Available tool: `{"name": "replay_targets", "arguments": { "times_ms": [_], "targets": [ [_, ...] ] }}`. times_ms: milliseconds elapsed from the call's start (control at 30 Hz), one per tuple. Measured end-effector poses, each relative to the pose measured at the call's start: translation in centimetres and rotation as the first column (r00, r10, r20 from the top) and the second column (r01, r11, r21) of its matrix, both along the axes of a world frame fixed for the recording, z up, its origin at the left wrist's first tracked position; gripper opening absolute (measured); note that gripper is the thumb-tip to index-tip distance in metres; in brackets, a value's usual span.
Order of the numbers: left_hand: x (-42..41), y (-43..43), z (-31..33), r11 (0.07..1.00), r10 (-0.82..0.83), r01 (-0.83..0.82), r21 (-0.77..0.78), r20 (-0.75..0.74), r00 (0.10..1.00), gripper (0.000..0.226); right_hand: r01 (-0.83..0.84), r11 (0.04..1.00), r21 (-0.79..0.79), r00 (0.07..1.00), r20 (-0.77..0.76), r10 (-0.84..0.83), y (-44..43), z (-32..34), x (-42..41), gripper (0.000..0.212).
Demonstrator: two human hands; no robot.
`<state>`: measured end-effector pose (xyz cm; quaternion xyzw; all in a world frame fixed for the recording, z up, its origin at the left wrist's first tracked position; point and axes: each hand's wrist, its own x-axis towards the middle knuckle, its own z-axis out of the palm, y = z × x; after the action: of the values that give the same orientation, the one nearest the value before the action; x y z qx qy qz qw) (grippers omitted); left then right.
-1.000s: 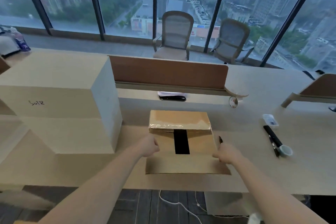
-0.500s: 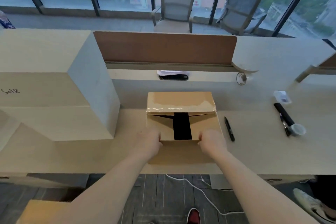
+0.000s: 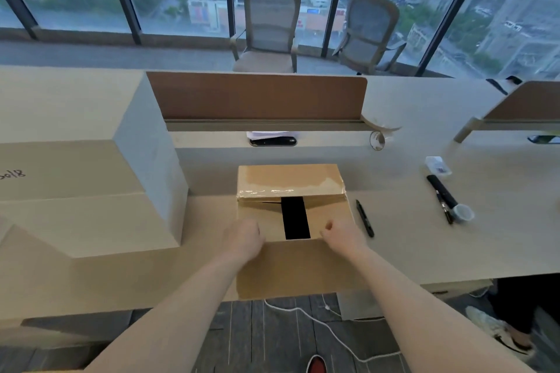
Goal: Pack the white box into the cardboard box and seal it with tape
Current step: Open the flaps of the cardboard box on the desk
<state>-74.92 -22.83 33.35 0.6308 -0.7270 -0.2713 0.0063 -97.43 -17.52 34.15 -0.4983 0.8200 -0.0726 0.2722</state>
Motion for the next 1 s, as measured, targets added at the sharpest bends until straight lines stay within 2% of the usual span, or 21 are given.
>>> {"name": "replay_targets", "arguments": {
  "times_ms": [67,133,233,300,433,500,533,600,700,800,900,933,1000],
  "targets": [
    [0.0,-0.7,0.7,0.996,0.077,-0.074,0.04,-0.091,0.993,0.021,0.146,0.989,-0.023,0.98,0.141,-0.141,-0.6,0.4,-0.1,0.027],
    [-0.2,-1.7,1.3,0.983,0.172,-0.158,0.093,-0.178,0.969,0.017,0.319,0.948,-0.005,0.893,0.336,-0.299,-1.5,0.6,-0.3,0.031],
    [-0.8,-3.5,1.7,0.951,0.298,-0.258,0.172,-0.281,0.912,0.014,0.529,0.841,0.109,0.601,0.652,-0.462,-3.4,0.4,-0.7,0.04],
    [-1.2,-4.8,1.5,0.904,0.417,-0.342,0.257,-0.358,0.835,0.023,0.605,0.772,0.197,0.393,0.769,-0.504,-4.8,0.2,-0.8,0.038],
    [-2.0,-7.8,0.7,0.775,0.629,-0.494,0.394,-0.411,0.66,0.022,0.659,0.669,0.345,0.065,0.859,-0.507,-8.1,-1.0,-1.5,0.045],
    [-2.6,-8.5,0.5,0.683,0.73,-0.579,0.445,-0.433,0.529,0.016,0.664,0.635,0.396,-0.027,0.86,-0.509,-9.4,-1.8,-1.9,0.046],
    [-2.8,-8.8,0.5,0.644,0.763,-0.609,0.463,-0.447,0.467,0.012,0.662,0.632,0.403,-0.034,0.859,-0.511,-9.8,-2.0,-2.0,0.047],
    [-3.2,-9.4,0.7,0.612,0.781,-0.653,0.446,-0.471,0.411,0.012,0.673,0.634,0.381,-0.006,0.86,-0.51,-10.3,-2.0,-2.2,0.048],
    [-3.5,-10.4,1.9,0.571,0.796,-0.674,0.469,-0.518,0.314,0.024,0.671,0.664,0.329,0.022,0.887,-0.462,-11.0,-0.8,-2.9,0.054],
    [-3.8,-11.8,3.4,0.584,0.766,-0.641,0.498,-0.6,0.231,0.031,0.661,0.729,0.176,0.153,0.92,-0.361,-12.3,0.9,-3.9,0.051],
    [-4.1,-13.4,4.9,0.613,0.738,-0.637,0.468,-0.626,0.251,0.032,0.626,0.778,0.055,0.304,0.901,-0.308,-14.3,2.2,-4.5,0.053],
    [-4.2,-13.9,5.1,0.64,0.718,-0.636,0.431,-0.63,0.295,0.032,0.607,0.795,0.02,0.358,0.886,-0.295,-14.9,2.7,-4.5,0.053],
    [-4.5,-14.8,5.5,0.741,0.632,-0.606,0.289,-0.606,0.483,0.032,0.54,0.839,-0.069,0.517,0.814,-0.266,-16.5,2.7,-4.4,0.051]
  ]
}}
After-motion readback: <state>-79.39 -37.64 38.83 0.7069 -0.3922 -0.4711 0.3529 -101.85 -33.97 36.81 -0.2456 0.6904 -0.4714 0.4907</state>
